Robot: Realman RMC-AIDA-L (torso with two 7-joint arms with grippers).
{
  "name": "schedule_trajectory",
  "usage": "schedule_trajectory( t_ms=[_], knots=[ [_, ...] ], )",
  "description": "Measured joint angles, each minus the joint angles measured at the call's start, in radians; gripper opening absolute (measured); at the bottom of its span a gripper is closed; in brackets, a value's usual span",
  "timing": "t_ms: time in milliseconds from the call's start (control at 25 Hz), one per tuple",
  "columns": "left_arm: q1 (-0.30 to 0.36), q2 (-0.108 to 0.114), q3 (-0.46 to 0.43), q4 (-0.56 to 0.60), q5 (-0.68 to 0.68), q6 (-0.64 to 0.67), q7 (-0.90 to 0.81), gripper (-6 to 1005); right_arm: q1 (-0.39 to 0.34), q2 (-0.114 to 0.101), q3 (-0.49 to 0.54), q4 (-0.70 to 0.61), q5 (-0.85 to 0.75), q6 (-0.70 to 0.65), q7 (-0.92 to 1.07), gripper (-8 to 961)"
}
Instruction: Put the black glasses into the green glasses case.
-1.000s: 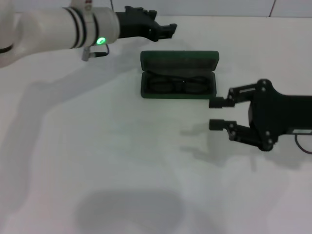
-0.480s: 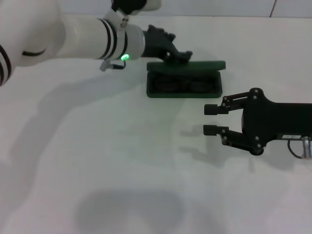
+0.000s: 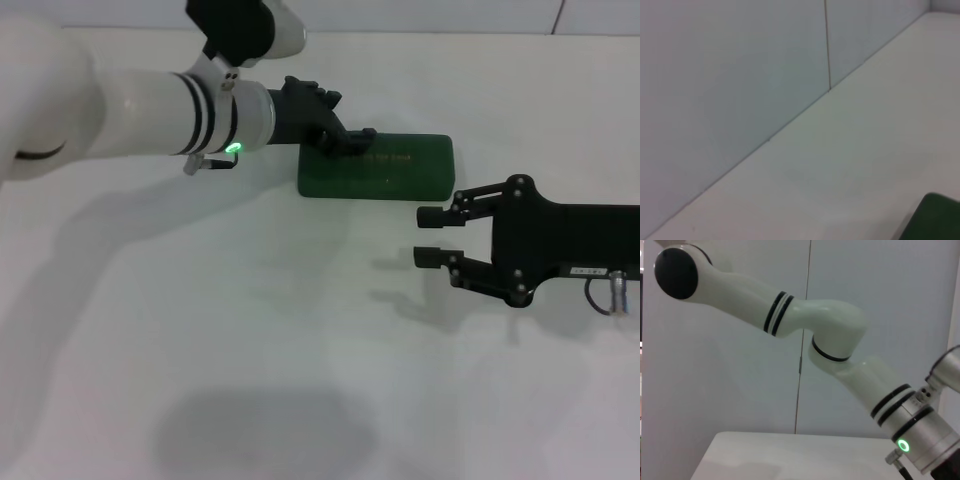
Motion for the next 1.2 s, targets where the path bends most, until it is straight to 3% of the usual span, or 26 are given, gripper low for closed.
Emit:
schedule_trajectory(
  t_ms=[160, 280, 440, 560, 760, 920, 1200],
  knots=[
    [0.114, 0.008, -0.018, 0.140, -0.121, 0.139, 0.080, 702, 0.001, 0.007, 0.002, -0.003, 0.002, -0.006, 0.001, 460],
    [0.217, 0.021, -0.118, 0.198, -0.290, 0.451, 0.305, 703, -0.003, 0.023, 0.024, -0.010, 0.002, -0.009, 0.000, 467],
    [0.324, 0.032, -0.304, 0.146, -0.416, 0.865, 0.561, 704, -0.022, 0.045, 0.039, -0.053, -0.029, -0.006, -0.020, 476],
    [0.353, 0.036, -0.426, 0.051, -0.443, 1.027, 0.651, 705, -0.027, 0.054, 0.039, -0.085, -0.071, -0.011, -0.021, 521],
    [0.373, 0.062, -0.466, -0.020, -0.429, 1.082, 0.674, 706, -0.024, 0.063, 0.040, -0.105, -0.111, -0.007, -0.019, 713],
    [0.370, 0.067, -0.465, -0.019, -0.366, 1.094, 0.669, 706, -0.024, 0.066, 0.063, -0.106, -0.110, -0.005, -0.022, 843],
    [0.360, 0.068, -0.466, -0.016, -0.342, 1.110, 0.669, 706, -0.052, 0.078, 0.173, -0.098, -0.107, -0.043, -0.046, 847]
  ],
)
